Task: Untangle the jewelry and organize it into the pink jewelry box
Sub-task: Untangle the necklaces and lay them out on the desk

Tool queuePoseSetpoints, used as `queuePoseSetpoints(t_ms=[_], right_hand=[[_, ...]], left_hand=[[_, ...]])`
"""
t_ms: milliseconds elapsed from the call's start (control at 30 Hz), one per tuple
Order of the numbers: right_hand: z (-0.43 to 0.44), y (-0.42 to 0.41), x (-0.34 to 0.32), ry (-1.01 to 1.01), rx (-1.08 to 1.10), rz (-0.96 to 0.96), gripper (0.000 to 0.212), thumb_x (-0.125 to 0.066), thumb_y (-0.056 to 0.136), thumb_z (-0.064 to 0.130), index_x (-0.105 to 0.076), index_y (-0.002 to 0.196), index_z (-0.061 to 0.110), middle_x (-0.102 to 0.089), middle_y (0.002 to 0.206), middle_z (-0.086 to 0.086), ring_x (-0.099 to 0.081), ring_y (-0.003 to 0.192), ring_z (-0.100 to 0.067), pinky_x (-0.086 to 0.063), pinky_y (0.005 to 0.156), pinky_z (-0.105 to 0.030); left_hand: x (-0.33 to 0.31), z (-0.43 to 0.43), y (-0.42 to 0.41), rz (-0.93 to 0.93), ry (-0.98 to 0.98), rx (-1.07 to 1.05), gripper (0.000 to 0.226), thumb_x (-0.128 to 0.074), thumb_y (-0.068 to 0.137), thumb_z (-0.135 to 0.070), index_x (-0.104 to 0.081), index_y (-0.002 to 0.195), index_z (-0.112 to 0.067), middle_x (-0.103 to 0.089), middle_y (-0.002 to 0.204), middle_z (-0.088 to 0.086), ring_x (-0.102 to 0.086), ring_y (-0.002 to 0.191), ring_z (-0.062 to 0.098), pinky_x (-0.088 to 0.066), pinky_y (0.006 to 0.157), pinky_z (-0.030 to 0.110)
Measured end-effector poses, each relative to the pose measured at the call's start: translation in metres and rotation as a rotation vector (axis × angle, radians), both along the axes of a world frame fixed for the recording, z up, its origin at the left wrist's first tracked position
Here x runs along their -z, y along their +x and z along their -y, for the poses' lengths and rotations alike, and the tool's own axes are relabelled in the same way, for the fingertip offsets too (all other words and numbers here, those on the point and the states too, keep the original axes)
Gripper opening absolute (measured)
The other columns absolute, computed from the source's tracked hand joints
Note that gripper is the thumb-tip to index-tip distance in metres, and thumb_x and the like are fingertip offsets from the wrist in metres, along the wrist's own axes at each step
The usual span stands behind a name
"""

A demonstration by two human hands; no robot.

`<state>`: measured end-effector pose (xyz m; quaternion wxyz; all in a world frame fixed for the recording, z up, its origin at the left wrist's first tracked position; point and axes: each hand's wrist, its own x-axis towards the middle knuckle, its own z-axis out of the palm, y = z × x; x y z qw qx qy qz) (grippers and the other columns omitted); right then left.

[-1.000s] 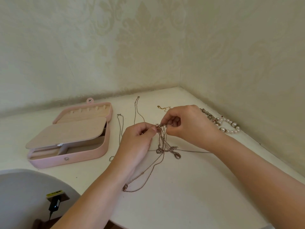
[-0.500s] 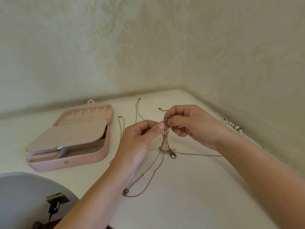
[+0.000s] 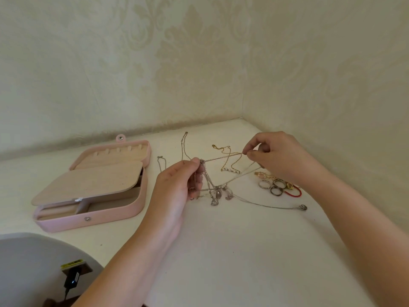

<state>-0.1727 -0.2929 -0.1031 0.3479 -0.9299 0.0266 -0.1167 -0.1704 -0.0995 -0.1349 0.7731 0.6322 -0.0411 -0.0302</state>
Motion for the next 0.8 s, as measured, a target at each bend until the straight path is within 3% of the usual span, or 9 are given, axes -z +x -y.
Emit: queuePoseSetpoints(t_ms=[133, 233, 333, 367, 433, 533, 633, 700, 800], right_hand=[[0.000, 0.000, -0.003, 0.100, 0.026, -0.040, 0.026, -0.055, 0.092, 0.036, -0.067, 0.078, 0.018, -0.051, 0.050, 0.008, -0.040, 0.038, -0.005, -0.034, 0.047, -0.022], [-0.002, -0.003, -0.009, 0.576, -0.130, -0.166, 0.052, -0.041, 0.095, 0.047, -0.061, 0.063, 0.011, -0.058, 0.054, 0.001, -0.049, 0.052, -0.011, -0.040, 0.058, -0.023], [-0.004, 0.000, -0.009, 0.983, -0.318, -0.256, 0.064, -0.029, 0.097, 0.048, -0.054, 0.050, 0.013, -0.064, 0.064, -0.007, -0.060, 0.072, -0.018, -0.045, 0.086, -0.034], [-0.005, 0.001, -0.008, 1.117, -0.347, -0.299, 0.068, -0.026, 0.097, 0.051, -0.052, 0.047, 0.012, -0.060, 0.059, -0.009, -0.059, 0.069, -0.021, -0.046, 0.088, -0.036], [-0.012, 0.001, -0.006, 1.301, -0.383, -0.403, 0.071, -0.024, 0.093, 0.059, -0.047, 0.046, 0.012, -0.043, 0.043, -0.005, -0.050, 0.052, -0.022, -0.054, 0.072, -0.036], [-0.022, -0.002, -0.004, 1.336, -0.349, -0.484, 0.067, -0.028, 0.092, 0.061, -0.039, 0.046, 0.014, -0.026, 0.036, 0.001, -0.037, 0.040, -0.018, -0.053, 0.053, -0.027], [-0.019, 0.002, 0.002, 1.314, -0.249, -0.360, 0.063, -0.035, 0.096, 0.049, -0.041, 0.044, 0.014, -0.032, 0.040, -0.002, -0.048, 0.049, -0.020, -0.056, 0.070, -0.034], [-0.014, 0.004, 0.002, 1.172, -0.175, -0.219, 0.062, -0.040, 0.094, 0.049, -0.044, 0.044, 0.014, -0.038, 0.043, -0.003, -0.056, 0.055, -0.020, -0.051, 0.086, -0.036], [-0.011, 0.001, -0.004, 1.044, -0.106, -0.086, 0.053, -0.056, 0.082, 0.054, -0.043, 0.049, 0.016, -0.037, 0.044, 0.000, -0.050, 0.050, -0.017, -0.055, 0.076, -0.033]], left_hand=[[0.000, 0.000, 0.001, 0.040, -0.012, -0.020, 0.033, -0.057, 0.089, -0.019, -0.068, 0.058, -0.018, -0.047, 0.059, -0.002, -0.039, 0.053, 0.009, -0.028, 0.047, 0.020], [-0.003, -0.002, 0.001, 0.023, -0.136, 0.008, 0.038, -0.054, 0.091, -0.018, -0.069, 0.056, -0.021, -0.053, 0.064, -0.001, -0.045, 0.056, 0.008, -0.032, 0.056, 0.023], [-0.005, -0.002, -0.001, 0.003, -0.212, 0.100, 0.020, -0.057, 0.086, -0.022, -0.067, 0.070, -0.014, -0.044, 0.055, -0.003, -0.041, 0.049, 0.008, -0.036, 0.051, 0.017], [-0.005, -0.002, -0.001, -0.002, -0.212, 0.126, 0.017, -0.058, 0.082, -0.024, -0.066, 0.073, -0.012, -0.038, 0.052, -0.005, -0.036, 0.045, 0.007, -0.033, 0.046, 0.015], [-0.007, -0.001, -0.002, -0.021, -0.198, 0.176, 0.017, -0.059, 0.078, -0.026, -0.068, 0.070, -0.014, -0.030, 0.049, -0.006, -0.027, 0.039, 0.006, -0.026, 0.040, 0.015], [-0.009, -0.003, -0.002, -0.096, -0.240, 0.220, 0.018, -0.059, 0.076, -0.026, -0.072, 0.067, -0.018, -0.024, 0.044, -0.009, -0.020, 0.033, 0.003, -0.014, 0.035, 0.015], [-0.009, -0.005, 0.000, -0.177, -0.332, 0.235, 0.018, -0.057, 0.077, -0.023, -0.074, 0.077, -0.015, -0.023, 0.041, -0.011, -0.019, 0.030, 0.001, -0.011, 0.032, 0.014], [-0.009, -0.005, 0.000, -0.189, -0.343, 0.235, 0.013, -0.058, 0.076, -0.021, -0.067, 0.081, -0.013, -0.023, 0.040, -0.011, -0.019, 0.029, 0.001, -0.011, 0.032, 0.015], [-0.007, -0.005, 0.002, -0.213, -0.386, 0.222, 0.006, -0.058, 0.074, -0.017, -0.054, 0.079, -0.015, -0.024, 0.038, -0.011, -0.020, 0.028, 0.003, -0.012, 0.030, 0.014]])
